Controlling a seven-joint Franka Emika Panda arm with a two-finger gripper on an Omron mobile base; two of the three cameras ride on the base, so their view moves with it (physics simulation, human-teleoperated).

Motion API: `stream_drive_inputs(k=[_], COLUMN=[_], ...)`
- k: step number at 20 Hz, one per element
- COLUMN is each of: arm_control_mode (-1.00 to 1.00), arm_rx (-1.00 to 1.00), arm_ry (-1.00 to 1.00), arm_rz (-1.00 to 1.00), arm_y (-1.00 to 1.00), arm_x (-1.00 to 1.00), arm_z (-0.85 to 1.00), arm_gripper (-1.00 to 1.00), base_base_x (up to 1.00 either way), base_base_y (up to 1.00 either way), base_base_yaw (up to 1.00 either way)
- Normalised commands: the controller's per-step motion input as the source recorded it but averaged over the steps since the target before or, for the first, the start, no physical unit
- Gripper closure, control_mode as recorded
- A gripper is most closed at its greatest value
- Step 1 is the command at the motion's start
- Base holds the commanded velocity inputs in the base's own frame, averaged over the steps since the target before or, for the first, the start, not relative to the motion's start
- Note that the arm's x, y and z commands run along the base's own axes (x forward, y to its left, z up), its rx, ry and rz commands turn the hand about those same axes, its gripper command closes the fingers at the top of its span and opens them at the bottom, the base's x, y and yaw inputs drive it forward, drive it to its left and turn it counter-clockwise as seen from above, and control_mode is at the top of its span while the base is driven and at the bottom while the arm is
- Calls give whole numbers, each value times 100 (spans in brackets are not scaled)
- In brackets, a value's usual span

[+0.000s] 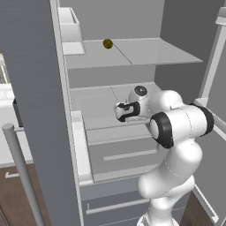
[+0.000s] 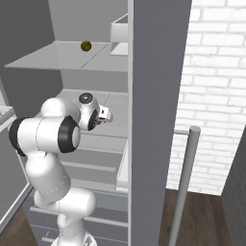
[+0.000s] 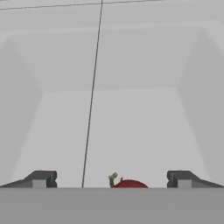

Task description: Take the strawberry from the fridge and place it on top of the pancake, located on the dining counter.

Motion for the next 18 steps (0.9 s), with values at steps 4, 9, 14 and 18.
stream_drive_inputs(k=[4,9,14,18], arm_control_mode=[-100,-100,-100,-100], arm_rx=[0,0,0,0], arm_ry=[0,0,0,0], arm_rz=[0,0,0,0], arm_y=[-1,-9,-10,-1], arm_x=[-3,-14,-21,-9], arm_z=[-19,-21,-21,-23], arm_gripper=[-100,-100,-100,100], base_base_x=[0,0,0,0], base_base_y=[0,0,0,0], base_base_yaw=[0,0,0,0])
